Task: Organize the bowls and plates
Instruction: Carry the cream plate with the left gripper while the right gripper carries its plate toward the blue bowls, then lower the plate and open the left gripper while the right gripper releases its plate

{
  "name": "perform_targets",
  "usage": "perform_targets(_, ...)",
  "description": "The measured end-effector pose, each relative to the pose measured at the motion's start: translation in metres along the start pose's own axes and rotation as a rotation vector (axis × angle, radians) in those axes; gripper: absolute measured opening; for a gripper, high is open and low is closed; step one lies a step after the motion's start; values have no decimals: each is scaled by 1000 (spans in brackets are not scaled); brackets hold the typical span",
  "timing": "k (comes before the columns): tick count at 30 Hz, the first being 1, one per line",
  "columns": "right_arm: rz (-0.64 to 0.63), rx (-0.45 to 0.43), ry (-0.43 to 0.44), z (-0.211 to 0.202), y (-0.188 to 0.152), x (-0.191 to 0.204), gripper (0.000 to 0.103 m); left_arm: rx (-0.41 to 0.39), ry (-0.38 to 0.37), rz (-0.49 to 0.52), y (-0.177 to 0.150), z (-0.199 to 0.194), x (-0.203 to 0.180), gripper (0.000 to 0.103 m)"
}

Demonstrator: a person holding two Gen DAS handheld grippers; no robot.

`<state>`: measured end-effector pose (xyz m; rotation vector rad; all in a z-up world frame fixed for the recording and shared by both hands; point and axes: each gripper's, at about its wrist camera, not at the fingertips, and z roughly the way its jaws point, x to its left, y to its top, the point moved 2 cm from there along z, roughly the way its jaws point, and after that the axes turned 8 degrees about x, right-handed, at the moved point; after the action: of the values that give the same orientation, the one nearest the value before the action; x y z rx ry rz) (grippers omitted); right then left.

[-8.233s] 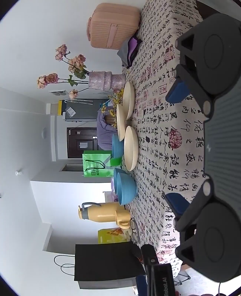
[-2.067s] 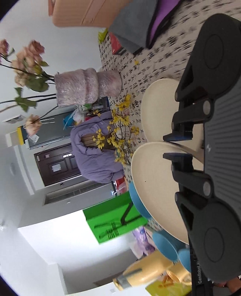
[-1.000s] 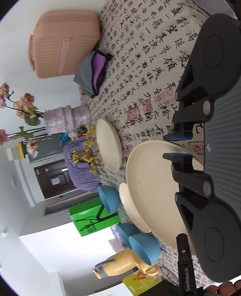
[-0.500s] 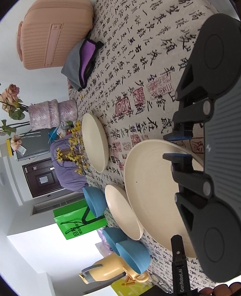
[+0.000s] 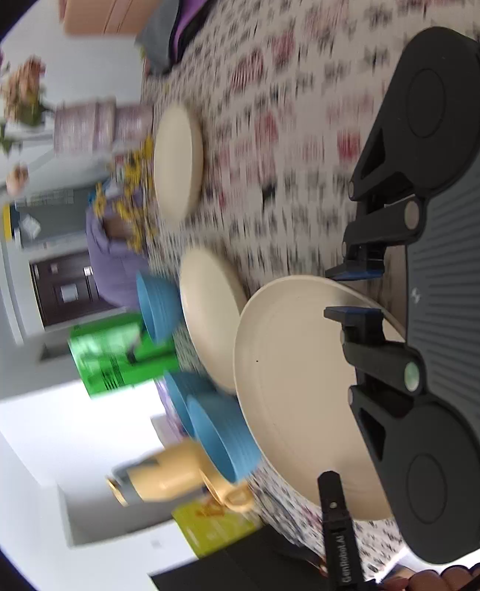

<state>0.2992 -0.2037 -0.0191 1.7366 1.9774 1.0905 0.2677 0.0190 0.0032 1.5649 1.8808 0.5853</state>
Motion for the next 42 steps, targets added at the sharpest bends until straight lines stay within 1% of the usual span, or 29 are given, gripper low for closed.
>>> perform_targets(4, -59, 14, 40, 17, 7, 40, 15, -12, 49, -64, 4, -3, 41, 23)
perform_targets(7, -95, 22, 63, 28, 9, 65, 16, -15, 66, -99, 7, -4, 68, 23)
perform_targets(11, -121, 31, 75, 39, 11, 88, 16, -16, 77, -121, 9, -4, 91, 25)
perform_targets(14, -128, 41, 69, 46, 10, 98, 16, -14, 76, -117, 10, -1, 100, 25)
perform_targets(18, -117, 49, 63, 50, 8, 99, 17, 4, 55, -125, 9, 6, 109, 25)
perform_targets(21, -119, 38, 60, 49, 7, 100, 18, 0, 45, -126, 6, 7, 112, 25)
perform_targets(22, -116, 38, 59, 49, 7, 101, 19, -5, 44, -126, 5, 6, 113, 28)
perform_targets(23, -114, 39, 60, 48, 7, 100, 22, -11, 45, -124, 5, 5, 113, 33)
perform_targets(24, -110, 34, 69, 46, 7, 100, 32, -20, 53, -121, 5, 3, 113, 37)
perform_targets(25, -105, 26, 71, 43, 7, 99, 40, -35, 63, -115, 5, -1, 112, 44)
perform_targets(26, -101, 12, 66, 38, 7, 98, 53, -54, 79, -103, 5, -5, 111, 48)
perform_targets(27, -100, -6, 58, 34, 7, 97, 58, -72, 98, -91, 5, -9, 110, 51)
perform_targets(28, -102, -24, 49, 29, 7, 95, 58, -93, 117, -80, 4, -14, 109, 58)
perform_targets(29, -104, -34, 39, 24, 6, 92, 58, -115, 136, -68, 3, -19, 106, 61)
perform_targets(31, -98, -52, 25, 13, 4, 82, 59, -155, 147, -36, 3, -30, 101, 62)
perform_targets(33, -90, -76, 0, -1, 1, 71, 63, -198, 130, -8, -1, -41, 90, 72)
perform_targets(34, -86, -90, -17, -9, -1, 65, 65, -229, 114, 4, -4, -48, 83, 82)
perform_targets(35, -81, -106, -35, -19, -4, 58, 68, -262, 100, 21, -9, -55, 75, 89)
perform_targets(36, -81, -126, -52, -30, -8, 52, 72, -290, 88, 45, -14, -62, 65, 92)
perform_targets(37, -87, -148, -72, -42, -13, 45, 74, -311, 75, 71, -20, -69, 55, 98)
perform_targets(38, -98, -170, -97, -54, -18, 40, 77, -332, 54, 98, -27, -76, 45, 102)
perform_targets(40, -127, -221, -151, -79, -32, 30, 83, -364, 1, 149, -41, -89, 27, 103)
perform_targets(41, -139, -243, -177, -92, -40, 26, 87, -370, -25, 174, -49, -95, 18, 103)
perform_targets(42, -149, -264, -198, -104, -49, 21, 87, -368, -49, 196, -56, -100, 10, 103)
